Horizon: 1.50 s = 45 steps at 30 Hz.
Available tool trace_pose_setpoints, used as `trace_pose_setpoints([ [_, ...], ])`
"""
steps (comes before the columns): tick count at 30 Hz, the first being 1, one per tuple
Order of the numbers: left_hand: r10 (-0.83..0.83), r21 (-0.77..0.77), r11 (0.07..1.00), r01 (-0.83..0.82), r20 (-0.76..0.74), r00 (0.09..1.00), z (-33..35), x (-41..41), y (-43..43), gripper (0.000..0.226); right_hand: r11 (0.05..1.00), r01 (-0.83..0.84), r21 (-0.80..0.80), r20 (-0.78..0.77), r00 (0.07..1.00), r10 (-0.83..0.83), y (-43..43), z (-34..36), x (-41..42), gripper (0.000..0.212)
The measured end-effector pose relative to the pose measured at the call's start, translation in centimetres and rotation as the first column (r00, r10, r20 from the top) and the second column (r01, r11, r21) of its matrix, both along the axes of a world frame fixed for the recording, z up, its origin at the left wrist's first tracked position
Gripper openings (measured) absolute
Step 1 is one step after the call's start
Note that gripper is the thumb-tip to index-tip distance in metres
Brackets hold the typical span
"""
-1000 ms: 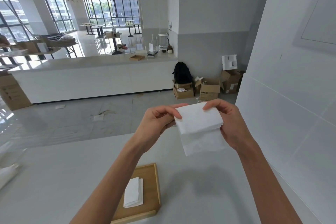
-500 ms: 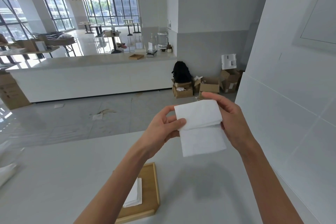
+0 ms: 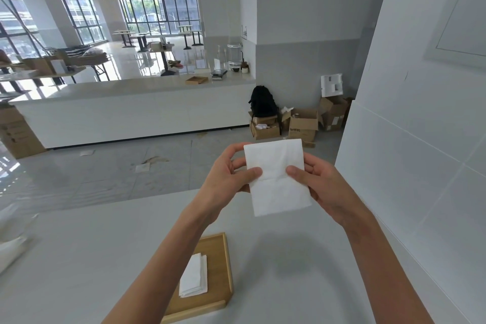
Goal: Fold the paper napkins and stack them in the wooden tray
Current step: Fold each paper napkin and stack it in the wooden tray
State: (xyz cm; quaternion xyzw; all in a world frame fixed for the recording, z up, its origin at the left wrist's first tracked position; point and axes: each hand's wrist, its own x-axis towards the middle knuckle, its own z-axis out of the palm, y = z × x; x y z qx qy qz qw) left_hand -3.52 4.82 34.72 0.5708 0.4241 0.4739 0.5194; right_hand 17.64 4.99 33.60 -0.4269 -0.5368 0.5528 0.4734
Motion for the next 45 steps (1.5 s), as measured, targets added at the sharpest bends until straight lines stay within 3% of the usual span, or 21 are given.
trace_pose_setpoints([
  [6, 0.021, 0.03, 0.999, -0.02, -0.018, 1.0, -0.3, -0.3, 0.2, 0.051, 1.0, 0.01, 0.015, -0.001, 1.0, -0.01, 0.3, -0.4, 0.1, 0.032],
  [13, -0.022, 0.066, 0.998, 0.024, -0.032, 0.999, -0.6, 0.1, 0.1, 0.032, 0.986, 0.121, 0.117, -0.017, 0.993, -0.12, 0.1, -0.7, 0.5, 0.031],
  [17, -0.048, 0.001, 0.999, 0.048, 0.05, 0.998, -0.5, 0.5, 0.1, 0.033, 0.974, 0.138, 0.182, 0.005, 0.99, -0.141, -0.1, -0.5, 0.6, 0.039],
  [22, -0.074, -0.066, 0.994, 0.09, 0.212, 0.974, -0.9, 0.9, 0.2, 0.02, 0.945, 0.202, 0.259, 0.025, 0.976, -0.215, 0.1, -1.0, 1.2, 0.042],
  [26, -0.056, -0.148, 0.984, 0.103, 0.289, 0.956, -0.9, 0.9, 0.4, 0.029, 0.934, 0.173, 0.313, 0.069, 0.977, -0.204, 0.2, -1.3, 1.7, 0.041],
  [33, -0.099, -0.137, 0.982, 0.127, 0.192, 0.976, -0.5, 0.8, 0.2, 0.036, 0.931, 0.092, 0.353, 0.135, 0.98, -0.148, 0.7, -1.4, 1.8, 0.042],
  [37, -0.072, -0.108, 0.99, 0.086, 0.128, 0.989, -0.6, 0.8, 0.3, 0.037, 0.951, 0.113, 0.288, 0.112, 0.982, -0.15, 0.7, -1.3, 1.6, 0.035],
  [41, 0.011, -0.069, 0.998, -0.004, 0.102, 0.995, -0.9, 0.7, 0.3, 0.034, 0.998, 0.051, 0.022, -0.081, 0.996, -0.049, 0.6, -1.3, 1.4, 0.032],
  [45, 0.057, -0.069, 0.996, -0.053, 0.068, 0.996, -1.5, 0.4, 0.3, 0.032, 0.999, 0.055, 0.0, 0.033, 0.998, -0.054, 0.2, -1.8, 1.0, 0.036],
])
